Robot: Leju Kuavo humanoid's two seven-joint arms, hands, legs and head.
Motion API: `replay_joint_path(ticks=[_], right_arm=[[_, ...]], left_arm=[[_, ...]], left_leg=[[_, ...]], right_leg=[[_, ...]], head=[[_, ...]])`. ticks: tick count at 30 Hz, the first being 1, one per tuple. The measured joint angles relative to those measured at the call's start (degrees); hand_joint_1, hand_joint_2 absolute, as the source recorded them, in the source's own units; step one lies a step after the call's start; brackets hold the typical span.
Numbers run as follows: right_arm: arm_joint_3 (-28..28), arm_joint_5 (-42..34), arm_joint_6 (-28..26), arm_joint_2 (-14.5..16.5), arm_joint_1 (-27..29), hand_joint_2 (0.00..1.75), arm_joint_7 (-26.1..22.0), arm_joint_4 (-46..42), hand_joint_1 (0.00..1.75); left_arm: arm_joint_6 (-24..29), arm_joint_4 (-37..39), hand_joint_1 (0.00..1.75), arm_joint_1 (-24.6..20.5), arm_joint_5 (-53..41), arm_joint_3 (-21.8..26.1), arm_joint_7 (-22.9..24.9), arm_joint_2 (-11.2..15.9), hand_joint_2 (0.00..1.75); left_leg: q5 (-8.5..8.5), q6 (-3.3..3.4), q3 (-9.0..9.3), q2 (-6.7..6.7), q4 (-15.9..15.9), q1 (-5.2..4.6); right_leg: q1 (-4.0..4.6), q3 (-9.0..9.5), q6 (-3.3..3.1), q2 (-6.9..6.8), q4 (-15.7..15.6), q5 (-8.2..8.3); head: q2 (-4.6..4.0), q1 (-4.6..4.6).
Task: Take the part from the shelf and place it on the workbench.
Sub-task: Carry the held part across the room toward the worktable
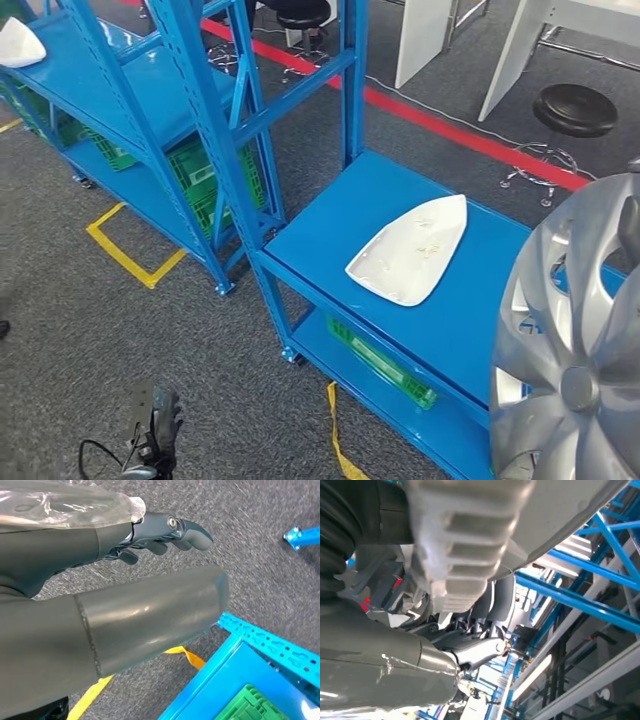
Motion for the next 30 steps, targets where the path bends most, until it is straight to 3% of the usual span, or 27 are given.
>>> replay_joint_path(ticks=[2, 4, 7, 8, 9, 10, 11, 13, 14, 15, 17, 18, 19, 21, 23, 24, 25, 26, 28, 30], right_arm=[[0.1, 0.2, -0.1, 0.0, 0.1, 1.75, 0.1, 0.0, 1.75], [0.1, 0.4, -0.1, 0.0, 0.0, 1.75, 0.1, 0.0, 1.75], [0.1, 0.6, -0.1, 0.0, 0.0, 1.75, 0.1, 0.0, 1.75], [0.2, 0.6, -0.1, 0.0, 0.1, 1.75, 0.1, 0.0, 1.75], [0.2, 0.6, -0.1, 0.0, 0.1, 1.75, 0.1, 0.0, 1.75], [0.2, 0.6, -0.1, 0.0, 0.1, 1.75, 0.1, 0.0, 1.75], [0.2, 0.6, -0.1, 0.0, 0.1, 1.75, 0.1, 0.0, 1.75], [0.2, 0.6, -0.1, 0.0, 0.1, 1.75, 0.0, 0.0, 1.75], [0.2, 0.6, -0.1, 0.0, 0.1, 1.75, 0.0, 0.0, 1.75], [0.2, 0.6, 0.0, 0.0, 0.1, 1.75, -0.1, 0.0, 1.75], [0.2, 0.6, 0.1, 0.0, 0.1, 1.75, -0.2, 0.0, 1.75], [0.2, 0.6, 0.2, 0.0, 0.1, 1.75, -0.2, 0.1, 1.75], [0.2, 0.5, 0.3, 0.0, 0.1, 1.75, -0.3, 0.1, 1.75], [0.2, 0.5, 0.4, 0.0, 0.1, 1.75, -0.4, 0.1, 1.75], [0.2, 0.5, 0.5, 0.0, 0.3, 1.75, -0.5, 0.2, 1.75], [0.2, 0.5, 0.5, 0.0, 0.4, 1.75, -0.5, 0.3, 1.75], [0.2, 0.5, 0.5, 0.0, 0.5, 1.75, -0.5, 0.3, 1.75], [0.2, 0.5, 0.5, 0.0, 0.5, 1.75, -0.5, 0.3, 1.75], [0.2, 0.5, 0.5, 0.0, 0.5, 1.75, -0.5, 0.3, 1.75], [0.2, 0.5, 0.5, 0.0, 0.5, 1.75, -0.5, 0.3, 1.75]], left_arm=[[-0.2, 0.0, 0.00, 0.2, 0.0, 0.0, 0.0, 0.1, 0.00], [-0.4, 0.0, 0.00, 0.3, 0.0, 0.0, 0.0, 0.2, 0.00], [-0.5, 0.0, 0.00, 0.1, 0.0, 0.0, 0.0, 0.2, 0.00], [-0.5, 0.0, 0.00, 0.1, 0.0, 0.0, 0.0, 0.1, 0.00], [-0.5, 0.0, 0.00, 0.2, 0.0, 0.0, 0.0, 0.1, 0.00], [-0.6, 0.0, 0.00, 0.2, 0.0, 0.0, 0.0, 0.1, 0.00], [-0.6, 0.0, 0.00, 0.2, 0.0, 0.0, 0.0, 0.1, 0.00], [-0.6, 0.0, 0.00, 0.1, 0.0, 0.0, 0.0, 0.2, 0.00], [-0.6, 0.0, 0.00, 0.0, 0.0, 0.0, 0.0, 0.3, 0.00], [-0.6, 0.0, 0.00, -0.1, 0.0, 0.0, 0.0, 0.4, 0.00], [-0.6, 0.0, 0.00, -0.1, 0.0, 0.0, 0.0, 0.4, 0.00], [-0.7, 0.0, 0.00, 0.0, 0.0, 0.0, 0.0, 0.4, 0.00], [-0.8, 0.0, 0.00, 0.0, 0.0, 0.0, 0.0, 0.4, 0.00], [-0.9, 0.0, 0.00, 0.0, 0.0, 0.0, 0.0, 0.4, 0.00], [-1.0, 0.0, 0.00, 0.0, 0.0, 0.0, 0.0, 0.4, 0.00], [-1.0, 0.0, 0.00, 0.0, 0.0, 0.0, 0.0, 0.3, 0.00], [-1.0, 0.0, 0.00, 0.1, 0.0, 0.0, 0.0, 0.3, 0.00], [-1.0, 0.0, 0.00, 0.1, 0.0, 0.0, 0.0, 0.3, 0.00], [-1.0, 0.0, 0.00, 0.1, 0.0, 0.0, 0.0, 0.2, 0.00], [-1.0, 0.0, 0.00, 0.1, 0.0, 0.1, 0.0, 0.2, 0.00]], left_leg=[[0.28, -0.62, -0.82, -0.59, 0.3, 0.12], [-1.10, -1.23, -2.07, 0.40, 2.7, 0.13], [-6.20, -2.12, -7.68, 2.74, 14.0, 0.35], [-7.08, -2.23, -9.36, 2.95, 17.2, 0.43], [-6.88, -2.22, -10.00, 3.05, 18.3, 0.47], [-5.61, -2.08, -9.36, 3.16, 16.9, 0.47], [-3.65, -1.82, -7.58, 3.48, 13.4, 0.41], [-0.36, -1.00, -3.14, 5.54, 4.6, -0.07], [0.38, -0.59, -1.82, 6.35, 1.9, -0.38], [0.55, -0.26, -1.31, 6.80, 0.5, -0.66], [0.75, 0.31, -1.45, 5.89, 0.0, -0.75], [0.91, 0.57, -1.39, 5.43, -0.3, -0.65], [1.09, 0.94, -1.28, 4.99, -0.5, -0.52], [1.28, 1.51, -1.12, 4.10, -0.8, -0.44], [1.31, 1.78, -1.12, 2.95, -0.7, -0.58], [1.31, 1.81, -1.12, 2.29, -0.7, -0.63], [1.31, 1.81, -1.09, 1.62, -0.6, -0.63], [1.27, 1.75, -1.06, 0.93, -0.4, -0.59], [1.12, 1.48, -1.18, -0.37, 0.1, -0.57], [1.17, 0.97, -1.77, -1.47, 0.6, -0.52]], right_leg=[[0.02, -0.17, -0.58, -0.61, -0.2, 0.15], [-0.14, -0.17, -1.13, -1.48, -0.4, 0.45], [0.00, -0.35, -1.54, -2.98, -0.5, 0.64], [0.07, -0.41, -1.58, -3.49, -0.5, 0.66], [0.12, -0.44, -1.58, -3.99, -0.5, 0.65], [0.17, -0.42, -1.58, -4.46, -0.5, 0.65], [0.22, -0.36, -1.57, -4.90, -0.5, 0.65], [0.47, -0.30, -1.43, -5.67, -0.5, 0.56], [0.62, -0.32, -1.29, -6.02, -0.5, 0.52], [0.76, -0.35, -1.11, -6.41, -0.5, 0.46], [0.84, -0.35, -0.61, -7.09, -0.6, 0.32], [0.80, -0.53, -0.35, -6.67, -0.3, -0.08], [0.75, -1.02, -0.16, -5.77, 0.9, -1.01], [0.71, -3.74, 0.00, -3.49, 7.2, -4.56], [0.78, -7.28, 0.05, -2.70, 15.2, -7.76], [0.79, -8.13, 0.07, -2.62, 17.0, -7.92], [0.77, -7.88, 0.05, -2.58, 16.3, -6.87], [0.73, -6.53, -0.01, -2.43, 13.3, -4.82], [0.52, -2.79, -0.13, -0.88, 4.9, -1.02], [0.39, -0.63, -0.36, 0.65, 0.5, -0.01]], head=[[0.00, -0.14], [0.00, -0.46], [0.00, -1.08], [0.00, -1.18], [0.00, -1.28], [0.00, -1.40], [0.00, -1.51], [0.00, -1.75], [0.00, -1.78], [0.00, -1.75], [0.00, -1.52], [0.00, -1.40], [0.00, -1.24], [0.00, -0.81], [0.00, -0.52], [0.00, -0.47], [0.00, -0.46], [0.00, -0.44], [0.00, -0.32], [0.00, -0.27]])
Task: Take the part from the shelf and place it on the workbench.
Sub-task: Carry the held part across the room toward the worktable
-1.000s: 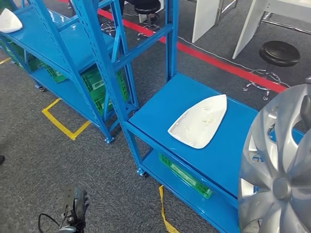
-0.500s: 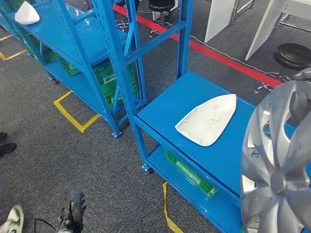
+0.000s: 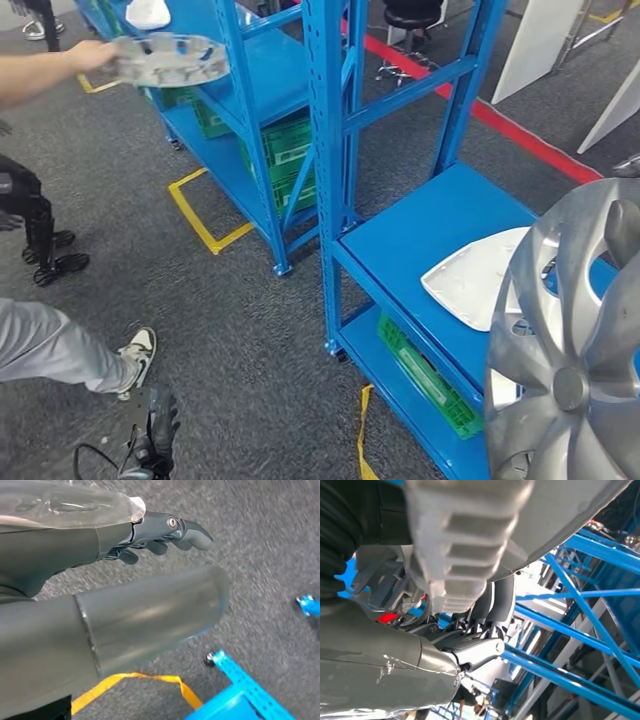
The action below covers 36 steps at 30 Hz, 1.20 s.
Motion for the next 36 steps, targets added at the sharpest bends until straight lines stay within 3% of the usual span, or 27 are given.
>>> replay_joint_path(ticks=[2, 4, 6, 8, 9, 10, 11, 13, 15, 18, 19, 21, 23, 24, 25, 26, 28, 29, 31, 33, 34, 36], right_arm=[[0.0, 0.0, 0.0, 0.0, 0.0, 1.75, 0.0, 0.0, 1.75], [0.0, 0.0, 0.1, 0.0, -0.1, 1.75, 0.0, 0.0, 1.75], [0.0, 0.0, 0.1, 0.1, -0.2, 1.75, -0.1, 0.0, 1.75], [0.0, 0.0, 0.1, 0.1, -0.2, 1.75, 0.0, 0.0, 1.75], [0.0, 0.0, 0.1, 0.1, -0.2, 1.75, 0.0, 0.0, 1.75], [0.1, 0.0, 0.1, 0.1, -0.2, 1.75, 0.0, 0.0, 1.75], [0.1, 0.0, 0.2, 0.1, -0.2, 1.75, 0.0, 0.0, 1.75], [0.1, -0.1, 0.4, 0.1, -0.2, 1.75, -0.1, 0.0, 1.75], [0.1, -0.2, 0.5, 0.1, -0.3, 1.75, -0.2, 0.0, 1.75], [0.1, -0.3, 0.6, 0.1, -0.3, 1.75, -0.3, 0.0, 1.75], [0.1, -0.3, 0.6, 0.1, -0.3, 1.75, -0.3, 0.0, 1.75], [0.1, -0.3, 0.6, 0.1, -0.2, 1.75, -0.4, 0.0, 1.75], [0.0, -0.3, 0.6, 0.1, -0.1, 1.75, -0.4, 0.0, 1.75], [0.0, -0.3, 0.6, 0.1, 0.1, 1.75, -0.3, 0.0, 1.75], [0.0, -0.3, 0.5, 0.1, 0.2, 1.75, -0.3, 0.0, 1.75], [0.0, -0.3, 0.5, 0.1, 0.3, 1.75, -0.2, 0.0, 1.75], [0.0, -0.3, 0.5, 0.1, 0.3, 1.75, -0.1, 0.0, 1.75], [0.0, -0.3, 0.4, 0.1, 0.3, 1.75, -0.1, 0.0, 1.75], [0.0, -0.3, 0.4, 0.1, 0.3, 1.75, 0.0, -0.1, 1.75], [0.0, -0.2, 0.4, 0.1, 0.2, 1.75, 0.0, -0.2, 1.75], [0.0, -0.2, 0.4, 0.1, 0.2, 1.75, 0.0, -0.2, 1.75], [0.0, -0.2, 0.4, 0.1, 0.2, 1.75, 0.0, -0.2, 1.75]], left_arm=[[0.0, 0.0, 0.00, 0.2, 0.0, 0.0, 0.0, 0.1, 0.00], [0.0, 0.0, 0.00, 0.4, 0.0, 0.0, 0.0, 0.1, 0.00], [0.0, 0.0, 0.00, 0.3, 0.0, 0.0, 0.0, 0.2, 0.00], [0.0, 0.0, 0.00, 0.3, 0.0, 0.0, 0.0, 0.1, 0.00], [0.0, 0.0, 0.00, 0.3, 0.0, 0.0, 0.0, 0.0, 0.00], [0.0, 0.0, 0.00, 0.4, 0.0, 0.0, 0.0, 0.0, 0.00], [0.0, 0.0, 0.00, 0.4, -0.1, 0.0, 0.0, -0.1, 0.00], [0.0, 0.0, 0.00, 0.4, -0.2, 0.0, 0.0, 0.0, 0.00], [0.1, 0.0, 0.00, 0.3, -0.4, 0.0, 0.1, 0.0, 0.00], [0.9, 0.0, 0.00, 0.4, -0.9, 0.0, 0.1, 0.1, 0.00], [1.2, 0.0, 0.00, 0.5, -1.1, 0.0, 0.1, 0.1, 0.00], [2.0, 0.0, 0.00, 0.4, -1.5, 0.0, 0.1, 0.2, 0.00], [2.5, 0.0, 0.00, 0.3, -1.6, 0.0, 0.2, 0.1, 0.00], [2.6, 0.0, 0.00, 0.3, -1.7, 0.0, 0.2, 0.1, 0.00], [2.8, 0.0, 0.00, 0.3, -1.6, 0.0, 0.2, 0.1, 0.00], [2.9, 0.0, 0.00, 0.3, -1.6, 0.0, 0.2, 0.1, 0.00], [2.9, 0.0, 0.00, 0.4, -1.6, 0.0, 0.2, -0.1, 0.00], [3.0, 0.0, 0.00, 0.3, -1.6, 0.0, 0.2, -0.1, 0.00], [3.0, 0.0, 0.00, 0.3, -1.5, 0.0, 0.2, -0.2, 0.00], [3.0, 0.0, 0.00, 0.5, -1.4, 0.0, 0.2, 0.0, 0.00], [2.9, 0.0, 0.00, 0.6, -1.4, 0.0, 0.2, 0.0, 0.00], [2.9, 0.0, 0.00, 0.7, -1.3, 0.0, 0.2, 0.0, 0.00]], left_leg=[[0.37, -0.66, -0.57, -0.96, 0.0, 0.11], [-0.34, -1.36, -1.23, 0.32, 1.1, 0.08], [-3.42, -2.12, -3.91, 3.10, 6.7, 0.28], [-6.73, -2.79, -7.98, 4.31, 14.7, 0.77], [-7.22, -3.00, -9.24, 4.46, 17.1, 1.01], [-6.64, -3.15, -9.37, 4.57, 17.2, 1.21], [-5.10, -3.22, -8.22, 4.78, 14.8, 1.38], [-1.45, -3.13, -3.76, 6.24, 6.2, 1.41], [0.12, -2.52, -1.02, 7.29, 0.7, 1.04], [0.11, -1.42, -0.71, 6.25, -0.2, 0.69], [0.11, -1.02, -0.52, 5.85, -0.4, 0.74], [0.07, -0.22, -0.10, 5.11, -0.7, 0.89], [-0.10, 0.27, 0.09, 4.21, -0.7, 0.72], [-0.16, 0.36, 0.19, 3.62, -0.6, 0.62], [-0.24, 0.41, 0.31, 2.99, -0.6, 0.55], [-0.34, 0.40, 0.48, 2.32, -0.5, 0.52], [-0.68, 0.18, 0.85, 0.96, -0.3, 0.54], [-0.88, 0.00, 0.86, 0.31, 0.0, 0.48], [-0.91, -0.53, 0.40, -0.76, 0.3, 0.54], [-0.67, -1.17, -0.06, -1.57, 0.3, 0.70], [-0.83, -1.48, -0.18, -0.96, 0.5, 0.65], [-2.86, -2.13, -1.79, 1.75, 4.0, 0.58]], right_leg=[[0.04, 0.40, -0.49, -0.30, -0.5, -0.07], [-0.05, 0.61, -1.14, -1.38, -1.0, 0.29], [-0.08, 0.78, -1.57, -2.58, -1.4, 0.50], [-0.01, 0.74, -1.69, -3.76, -1.4, 0.46], [-0.01, 0.74, -1.69, -4.36, -1.4, 0.41], [-0.03, 0.77, -1.66, -4.93, -1.4, 0.34], [-0.06, 0.84, -1.58, -5.48, -1.4, 0.25], [0.03, 1.06, -1.23, -6.43, -1.4, -0.04], [0.31, 1.19, -0.67, -7.13, -1.4, -0.36], [0.26, 1.42, 0.24, -7.97, -1.5, -0.92], [0.11, 1.22, 0.45, -7.51, -0.9, -1.55], [-0.04, -1.08, 0.58, -5.42, 4.2, -4.44], [0.08, -5.44, 0.47, -3.69, 13.1, -8.00], [0.12, -7.27, 0.45, -3.37, 16.3, -8.73], [0.12, -8.15, 0.41, -3.24, 17.4, -8.31], [0.11, -7.83, 0.32, -3.14, 15.9, -6.65], [0.01, -4.75, 0.06, -1.95, 8.1, -1.83], [-0.13, -3.07, -0.03, -0.95, 4.2, -0.20], [-0.20, -1.31, -0.18, 0.37, 0.5, 0.61], [-0.20, -0.88, -0.48, -0.27, -0.1, 0.58], [-0.20, -0.64, -0.73, -0.79, -0.5, 0.72], [-0.35, -0.11, -1.20, -2.01, -1.0, 0.92]], head=[[0.00, -0.06], [0.00, -0.22], [0.00, -0.59], [0.00, -0.84], [0.00, -0.88], [0.00, -0.96], [0.00, -1.04], [0.00, -1.25], [0.00, -1.24], [0.00, -0.82], [0.00, -0.70], [0.00, -0.36], [0.00, -0.04], [0.00, 0.01], [0.00, 0.04], [0.00, 0.04], [0.00, 0.12], [0.00, 0.17], [0.00, 0.26], [0.00, 0.25], [0.00, 0.20], [0.00, -0.20]])
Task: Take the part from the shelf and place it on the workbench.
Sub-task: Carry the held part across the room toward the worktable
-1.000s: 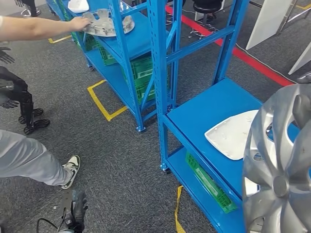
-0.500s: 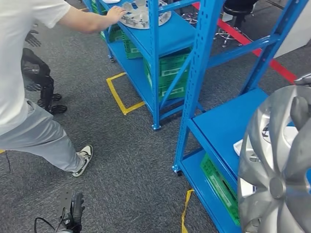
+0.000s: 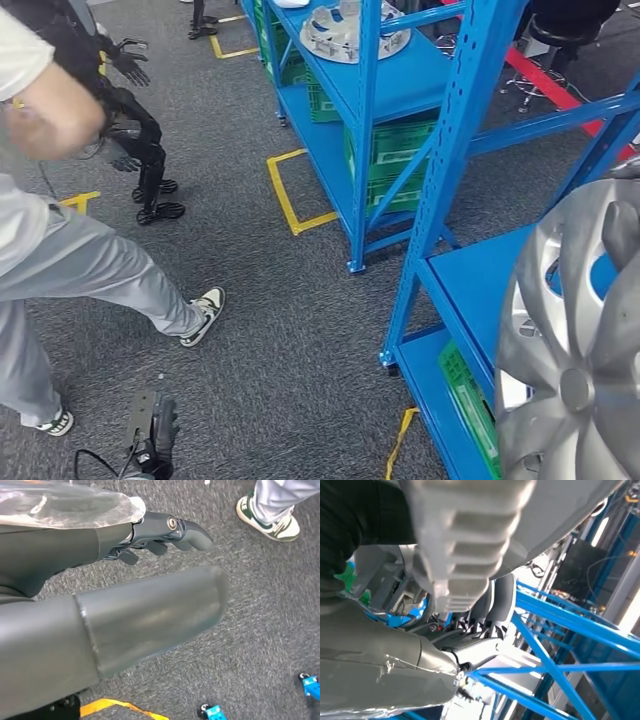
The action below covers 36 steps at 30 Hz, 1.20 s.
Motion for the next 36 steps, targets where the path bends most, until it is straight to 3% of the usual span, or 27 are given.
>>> replay_joint_path(ticks=[2, 4, 5, 6, 8, 9, 10, 12, 14, 15, 17, 18, 19, 20, 21, 23, 24, 26, 28, 30, 32, 34, 35, 36], right_arm=[[0.0, 0.0, 0.0, 0.0, 0.0, 1.75, 0.0, 0.0, 1.75], [0.0, 0.0, 0.0, 0.0, 0.0, 1.75, 0.0, 0.0, 1.75], [0.0, 0.0, 0.0, 0.0, 0.0, 1.75, 0.1, 0.0, 1.75], [0.0, 0.0, 0.0, 0.0, 0.0, 1.75, 0.1, 0.0, 1.75], [0.0, 0.1, 0.0, 0.0, 0.0, 1.75, 0.1, 0.0, 1.75], [0.0, 0.1, 0.0, 0.0, 0.0, 1.75, 0.1, 0.0, 1.75], [0.0, 0.1, 0.0, 0.0, 0.0, 1.75, 0.1, -0.1, 1.75], [0.0, 0.1, 0.1, 0.0, -0.1, 1.75, 0.2, -0.1, 1.75], [0.0, 0.1, 0.2, 0.0, -0.1, 1.75, 0.2, -0.1, 1.75], [-0.1, 0.1, 0.2, 0.0, -0.1, 1.75, 0.2, -0.2, 1.75], [-0.1, 0.1, 0.2, 0.0, 0.0, 1.75, 0.2, -0.2, 1.75], [-0.1, 0.1, 0.2, 0.0, 0.1, 1.75, 0.2, -0.2, 1.75], [-0.1, 0.1, 0.2, 0.0, 0.3, 1.75, 0.2, -0.2, 1.75], [-0.1, 0.1, 0.2, 0.0, 0.4, 1.75, 0.2, -0.2, 1.75], [-0.1, 0.1, 0.2, 0.0, 0.4, 1.75, 0.2, -0.2, 1.75], [-0.1, 0.1, 0.2, 0.0, 0.4, 1.75, 0.2, -0.1, 1.75], [-0.1, 0.1, 0.2, 0.0, 0.3, 1.75, 0.2, -0.2, 1.75], [-0.1, 0.1, 0.2, 0.0, 0.4, 1.75, 0.3, -0.2, 1.75], [-0.1, 0.1, 0.3, 0.0, 0.4, 1.75, 0.3, -0.2, 1.75], [-0.1, 0.1, 0.3, 0.1, 0.2, 1.75, 0.2, -0.2, 1.75], [0.0, 0.1, 0.5, 0.1, 0.2, 1.75, 0.2, -0.2, 1.75], [0.0, 0.1, 0.6, 0.1, 0.1, 1.75, 0.3, -0.2, 1.75], [0.0, 0.1, 0.7, 0.1, 0.2, 1.75, 0.3, -0.2, 1.75], [0.0, 0.1, 0.7, 0.1, 0.2, 1.75, 0.3, -0.2, 1.75]], left_arm=[[-0.3, 0.0, 0.00, -0.1, 0.1, 0.0, 0.0, -0.1, 0.00], [-0.5, 0.0, 0.00, 0.0, 0.1, 0.0, 0.0, -0.2, 0.00], [-0.6, 0.0, 0.00, 0.1, 0.1, 0.0, 0.0, -0.2, 0.00], [-0.7, 0.0, 0.00, 0.1, 0.2, 0.0, 0.0, -0.2, 0.00], [-0.7, 0.0, 0.00, 0.0, 0.2, 0.0, 0.0, -0.1, 0.00], [-0.8, 0.0, 0.00, 0.0, 0.2, 0.0, 0.0, -0.1, 0.00], [-0.9, 0.0, 0.00, -0.1, 0.2, 0.0, 0.0, -0.1, 0.00], [-1.1, 0.0, 0.00, 0.0, 0.2, 0.0, 0.0, 0.0, 0.00], [-1.2, 0.0, 0.00, 0.1, 0.2, 0.0, 0.0, 0.1, 0.00], [-1.3, 0.0, 0.00, 0.1, 0.2, 0.0, 0.1, 0.1, 0.00], [-1.3, 0.0, 0.00, 0.0, 0.2, 0.0, 0.1, 0.2, 0.00], [-1.3, 0.0, 0.00, 0.0, 0.2, 0.0, 0.1, 0.2, 0.00], [-1.4, 0.0, 0.00, 0.0, 0.2, 0.0, 0.1, 0.1, 0.00], [-1.4, 0.0, 0.00, 0.0, 0.2, 0.0, 0.1, 0.1, 0.00], [-1.4, 0.0, 0.00, 0.0, 0.2, 0.0, 0.1, 0.1, 0.00], [-1.4, 0.0, 0.00, 0.0, 0.2, 0.0, 0.1, 0.0, 0.00], [-1.5, 0.0, 0.00, 0.0, 0.2, 0.0, 0.1, -0.1, 0.00], [-1.5, 0.0, 0.00, 0.0, 0.1, 0.0, 0.2, 0.0, 0.00], [-1.5, 0.0, 0.00, 0.2, 0.1, 0.0, 0.2, 0.1, 0.00], [-1.6, 0.0, 0.00, 0.3, 0.1, 0.0, 0.2, 0.2, 0.00], [-1.7, 0.0, 0.00, 0.1, 0.1, 0.0, 0.3, 0.2, 0.00], [-1.7, 0.0, 0.00, 0.2, 0.1, 0.0, 0.4, 0.1, 0.00], [-1.7, 0.0, 0.00, 0.2, 0.1, 0.0, 0.5, 0.1, 0.00], [-1.7, 0.0, 0.00, 0.2, 0.1, 0.0, 0.6, 0.0, 0.00]], left_leg=[[-3.44, -0.58, -3.98, 2.31, 7.8, 0.24], [-4.61, -0.88, -7.11, 2.77, 13.0, 0.55], [-3.58, -0.91, -7.02, 2.88, 12.4, 0.65], [-1.72, -0.85, -5.65, 3.13, 9.4, 0.68], [1.90, -0.46, -1.33, 4.80, 1.0, 0.40], [2.81, -0.12, 0.16, 5.47, -2.0, 0.17], [3.08, 0.22, 0.91, 5.86, -3.6, -0.10], [2.99, 0.96, 1.06, 5.08, -4.2, -0.34], [3.08, 1.67, 1.49, 4.23, -4.7, -0.18], [3.13, 2.05, 1.77, 3.83, -4.9, -0.04], [3.06, 2.58, 1.99, 2.88, -4.9, -0.07], [3.02, 2.65, 2.04, 2.32, -4.9, -0.13], [2.99, 2.69, 2.09, 1.68, -4.9, -0.19], [2.94, 2.69, 2.17, 1.01, -4.8, -0.22], [2.85, 2.64, 2.30, 0.31, -4.7, -0.21], [2.57, 2.34, 2.40, -1.07, -4.3, -0.22], [2.47, 2.13, 2.21, -1.70, -4.0, -0.22], [2.64, 1.53, 1.55, -2.78, -3.7, -0.09], [2.87, 0.92, 1.14, -3.62, -3.7, 0.11], [1.40, 0.34, 0.01, -2.01, -1.3, 0.00], [-2.11, -0.31, -3.36, 1.10, 5.7, 0.09], [-4.36, -0.76, -6.79, 2.52, 12.4, 0.43], [-4.01, -0.87, -7.14, 2.77, 13.0, 0.57], [-2.67, -0.92, -6.23, 3.01, 11.1, 0.68]], right_leg=[[0.17, 0.14, -0.23, -1.22, -0.1, -0.06], [0.29, 0.18, -0.34, -2.48, -0.1, -0.21], [0.31, 0.26, -0.34, -3.07, -0.1, -0.32], [0.32, 0.40, -0.29, -3.62, -0.1, -0.44], [0.49, 0.72, 0.02, -4.52, -0.1, -0.80], [0.63, 0.84, 0.24, -4.94, -0.1, -0.98], [0.76, 0.94, 0.51, -5.32, -0.1, -1.16], [0.80, 1.21, 1.06, -6.12, -0.2, -1.47], [0.54, 0.83, 1.51, -4.93, 1.1, -2.67], [0.44, -0.22, 1.62, -3.72, 3.5, -4.11], [0.42, -4.18, 1.62, -1.63, 11.9, -7.83], [0.44, -6.23, 1.65, -1.33, 15.8, -9.10], [0.46, -7.52, 1.67, -1.23, 17.9, -9.27], [0.45, -7.71, 1.64, -1.18, 17.6, -8.20], [0.43, -6.74, 1.55, -1.02, 14.8, -6.08], [0.27, -3.27, 1.32, 0.70, 6.5, -1.68], [0.13, -1.82, 1.23, 1.75, 3.3, -0.57], [0.14, -0.78, 1.02, 2.81, 1.2, -0.45], [0.17, -0.56, 0.56, 1.84, 0.9, -0.25], [0.01, -0.26, 0.08, 0.55, 0.4, 0.00], [0.11, -0.14, -0.18, -0.80, 0.2, 0.05], [0.27, -0.17, -0.29, -2.15, 0.2, -0.03], [0.29, -0.16, -0.30, -2.80, 0.2, -0.08], [0.29, -0.11, -0.27, -3.38, 0.2, -0.14]], head=[[0.00, -0.43], [0.00, -0.57], [0.00, -0.63], [0.00, -0.68], [0.00, -0.85], [0.00, -0.85], [0.00, -0.80], [0.00, -0.52], [0.00, -0.33], [0.00, -0.17], [0.00, 0.18], [0.00, 0.26], [0.00, 0.29], [0.00, 0.29], [0.00, 0.30], [0.00, 0.39], [0.00, 0.44], [0.00, 0.45], [0.00, 0.37], [0.00, 0.12], [0.00, -0.27], [0.00, -0.47], [0.00, -0.51], [0.00, -0.56]])
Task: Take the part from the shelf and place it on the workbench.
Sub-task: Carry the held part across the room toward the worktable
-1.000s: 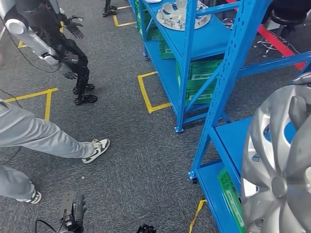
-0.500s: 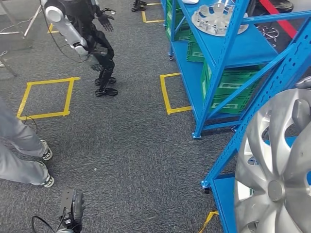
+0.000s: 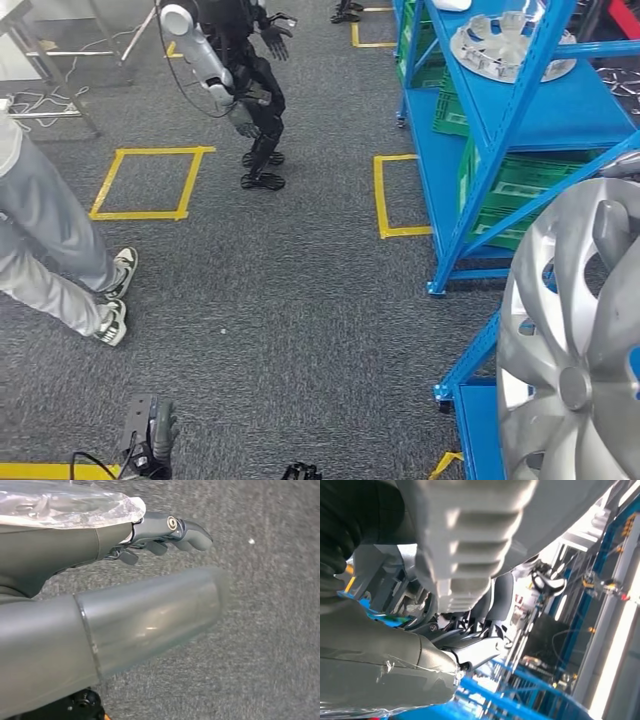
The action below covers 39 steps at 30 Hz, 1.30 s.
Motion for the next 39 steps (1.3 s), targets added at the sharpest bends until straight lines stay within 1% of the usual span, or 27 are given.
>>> replay_joint_path(ticks=[2, 4, 5, 7, 8, 10, 12, 13, 14, 15, 16, 18, 19, 20, 23, 25, 27, 28, 29, 30, 31, 33, 34, 35, 36, 38, 39], right_arm=[[0.0, 0.0, 0.1, 0.0, 0.0, 1.75, 0.0, 0.0, 1.75], [0.0, 0.0, 0.3, 0.0, -0.1, 1.75, -0.1, 0.0, 1.75], [0.0, 0.0, 0.4, 0.0, -0.1, 1.75, -0.1, 0.0, 1.75], [0.0, 0.0, 0.5, 0.1, -0.1, 1.75, -0.1, 0.0, 1.75], [0.0, 0.0, 0.5, 0.1, -0.1, 1.75, -0.1, 0.0, 1.75], [0.0, 0.0, 0.6, 0.2, -0.1, 1.75, -0.1, 0.0, 1.75], [0.0, 0.0, 0.6, 0.2, 0.0, 1.75, -0.2, 0.0, 1.75], [0.0, 0.0, 0.6, 0.2, 0.1, 1.75, -0.1, 0.0, 1.75], [0.0, 0.0, 0.6, 0.2, 0.2, 1.75, -0.1, 0.0, 1.75], [0.0, 0.0, 0.6, 0.2, 0.3, 1.75, -0.1, 0.0, 1.75], [0.0, 0.0, 0.7, 0.2, 0.3, 1.75, -0.1, 0.0, 1.75], [0.0, -0.1, 0.7, 0.2, 0.2, 1.75, -0.2, 0.0, 1.75], [0.0, -0.1, 0.8, 0.2, 0.1, 1.75, -0.2, 0.0, 1.75], [0.0, -0.1, 0.8, 0.2, 0.1, 1.75, -0.3, 0.1, 1.75], [0.0, -0.2, 0.8, 0.3, -0.1, 1.75, -0.3, 0.1, 1.75], [0.0, -0.2, 0.8, 0.3, -0.2, 1.75, -0.3, 0.1, 1.75], [0.0, -0.2, 0.8, 0.3, -0.2, 1.75, -0.4, 0.1, 1.75], [0.0, -0.3, 0.8, 0.3, -0.2, 1.75, -0.3, 0.1, 1.75], [0.1, -0.3, 0.8, 0.3, -0.1, 1.75, -0.3, 0.1, 1.75], [0.1, -0.3, 0.9, 0.4, -0.1, 1.75, -0.3, 0.1, 1.75], [0.1, -0.3, 0.9, 0.4, -0.1, 1.75, -0.4, 0.2, 1.75], [0.1, -0.3, 0.9, 0.5, -0.1, 1.75, -0.4, 0.2, 1.75], [0.1, -0.3, 1.0, 0.5, -0.1, 1.75, -0.4, 0.2, 1.75], [0.1, -0.3, 1.0, 0.6, -0.1, 1.75, -0.4, 0.2, 1.75], [0.1, -0.3, 1.0, 0.6, -0.2, 1.75, -0.4, 0.2, 1.75], [0.1, -0.3, 1.0, 0.6, -0.2, 1.75, -0.4, 0.2, 1.75], [0.1, -0.3, 1.0, 0.6, -0.2, 1.75, -0.5, 0.1, 1.75]], left_arm=[[0.0, 0.0, 0.00, 0.0, 0.0, 0.0, 0.1, 0.1, 0.00], [0.0, 0.0, 0.00, -0.1, 0.0, 0.0, 0.2, 0.1, 0.00], [0.0, 0.0, 0.00, -0.2, 0.0, 0.0, 0.2, 0.2, 0.00], [0.0, 0.0, 0.00, 0.0, 0.0, 0.0, 0.2, 0.2, 0.00], [0.0, 0.0, 0.00, 0.0, 0.0, 0.0, 0.2, 0.3, 0.00], [0.0, 0.0, 0.00, -0.1, 0.0, 0.0, 0.3, 0.3, 0.00], [0.0, 0.0, 0.00, -0.1, 0.0, 0.0, 0.3, 0.4, 0.00], [0.0, 0.0, 0.00, -0.1, 0.0, 0.0, 0.3, 0.4, 0.00], [0.0, 0.0, 0.00, -0.1, 0.0, 0.0, 0.3, 0.3, 0.00], [0.0, 0.0, 0.00, -0.1, 0.0, 0.0, 0.3, 0.3, 0.00], [0.0, 0.0, 0.00, -0.1, 0.0, 0.0, 0.3, 0.3, 0.00], [0.0, 0.0, 0.00, -0.1, 0.1, 0.0, 0.3, 0.2, 0.00], [0.0, 0.0, 0.00, -0.2, 0.2, 0.0, 0.3, 0.1, 0.00], [0.0, 0.0, 0.00, -0.2, 0.2, 0.0, 0.3, 0.1, 0.00], [0.0, 0.0, 0.00, 0.1, 0.2, 0.0, 0.3, 0.2, 0.00], [0.0, 0.0, 0.00, 0.0, 0.2, 0.0, 0.3, 0.3, 0.00], [0.0, 0.0, 0.00, -0.3, 0.2, 0.0, 0.3, 0.3, 0.00], [0.0, 0.0, 0.00, -0.3, 0.2, 0.0, 0.3, 0.3, 0.00], [0.0, 0.0, 0.00, -0.2, 0.2, 0.0, 0.3, 0.3, 0.00], [0.0, 0.0, 0.00, -0.1, 0.2, 0.0, 0.3, 0.3, 0.00], [0.0, 0.0, 0.00, -0.1, 0.2, 0.0, 0.3, 0.3, 0.00], [0.0, 0.0, 0.00, -0.1, 0.2, 0.0, 0.3, 0.4, 0.00], [0.0, 0.0, 0.00, -0.2, 0.2, 0.0, 0.3, 0.4, 0.00], [0.0, 0.0, 0.00, -0.3, 0.2, 0.0, 0.3, 0.4, 0.00], [0.0, 0.0, 0.00, -0.3, 0.2, 0.0, 0.3, 0.4, 0.00], [0.0, 0.0, 0.00, -0.2, 0.2, 0.0, 0.4, 0.4, 0.00], [0.0, 0.0, 0.00, -0.2, 0.2, 0.0, 0.4, 0.4, 0.00]], left_leg=[[3.43, 0.11, 4.29, 1.34, -8.2, -0.02], [5.03, 0.76, 7.29, 2.40, -14.0, -0.40], [4.95, 1.15, 7.64, 2.43, -14.9, -0.65], [5.00, 1.97, 7.78, 1.45, -15.0, -0.80], [5.02, 2.35, 8.04, 1.05, -15.3, -0.74], [5.08, 3.12, 8.61, 0.27, -15.6, -0.51], [4.95, 3.54, 8.81, -0.60, -15.6, -0.69], [4.89, 3.62, 8.88, -1.17, -15.6, -0.82], [4.83, 3.69, 8.98, -1.79, -15.5, -0.96], [4.75, 3.72, 9.14, -2.47, -15.5, -1.07], [4.65, 3.70, 9.36, -3.18, -15.4, -1.14], [4.43, 3.50, 9.59, -4.47, -15.3, -1.18], [4.42, 3.28, 9.42, -5.01, -15.2, -1.14], [4.47, 3.03, 9.16, -5.53, -15.1, -1.03], [4.69, 2.15, 8.73, -6.60, -15.3, -0.79], [3.09, 1.55, 7.51, -4.81, -12.8, -0.76], [-0.28, 0.92, 3.78, -1.84, -5.5, -0.43], [-1.55, 0.61, 1.66, -0.97, -1.6, -0.25], [-1.88, 0.37, 0.25, -0.51, 0.8, -0.10], [-1.16, 0.18, -0.07, -0.25, 0.9, 0.04], [0.48, 0.08, 0.82, 0.06, -1.3, 0.13], [4.32, 0.07, 4.86, 1.90, -9.6, 0.08], [5.47, 0.31, 6.53, 2.75, -13.0, -0.08], [5.95, 0.60, 7.54, 3.35, -15.1, -0.28], [5.79, 0.94, 7.78, 3.35, -15.7, -0.52], [5.71, 1.72, 7.87, 2.27, -15.8, -0.54], [5.68, 2.11, 8.06, 1.76, -15.9, -0.47]], right_leg=[[0.07, 0.18, 0.24, -1.04, 0.0, -0.20], [0.29, 0.34, 0.72, -1.82, 0.0, -0.50], [0.39, 0.44, 1.02, -2.16, 0.0, -0.64], [0.27, 0.70, 1.65, -2.68, -0.1, -0.97], [0.15, 0.61, 1.91, -2.26, 0.4, -1.49], [-0.01, -1.35, 2.13, -0.16, 5.1, -4.18], [0.09, -5.41, 2.07, 1.67, 13.6, -7.74], [0.14, -7.18, 2.02, 1.97, 16.8, -8.56], [0.17, -7.99, 1.91, 2.09, 17.9, -8.24], [0.19, -7.64, 1.71, 2.19, 16.5, -6.70], [0.20, -6.24, 1.45, 2.52, 12.9, -4.25], [0.17, -2.71, 0.95, 4.41, 4.7, -0.35], [0.16, -1.45, 0.82, 5.23, 2.1, 0.44], [0.24, -0.85, 0.76, 5.74, 1.0, 0.43], [0.28, -0.18, 0.37, 4.66, 0.0, 0.50], [0.00, 0.32, -0.16, 3.41, -0.9, 0.91], [0.02, 0.50, -0.39, 2.12, -1.3, 1.05], [0.03, 0.50, -0.41, 1.48, -1.3, 1.01], [0.04, 0.51, -0.39, 0.89, -1.3, 0.95], [0.02, 0.55, -0.34, 0.34, -1.3, 0.87], [0.00, 0.64, -0.24, -0.17, -1.3, 0.75], [0.12, 0.97, 0.19, -1.11, -1.3, 0.39], [0.28, 1.12, 0.48, -1.52, -1.3, 0.18], [0.44, 1.26, 0.78, -1.91, -1.3, -0.02], [0.59, 1.38, 1.07, -2.34, -1.3, -0.20], [0.46, 1.60, 1.67, -2.80, -1.1, -0.69], [0.32, 1.40, 1.94, -2.16, -0.4, -1.37]], head=[[0.00, -0.13], [0.00, -0.13], [0.00, -0.06], [0.00, 0.12], [0.00, 0.23], [0.00, 0.59], [0.00, 1.00], [0.00, 1.07], [0.00, 1.09], [0.00, 1.08], [0.00, 1.09], [0.00, 1.08], [0.00, 1.09], [0.00, 1.08], [0.00, 1.09], [0.00, 0.77], [0.00, 0.40], [0.00, 0.33], [0.00, 0.28], [0.00, 0.23], [0.00, 0.16], [0.00, -0.02], [0.00, -0.08], [0.00, -0.04], [0.00, 0.05], [0.00, 0.29], [0.00, 0.37]])
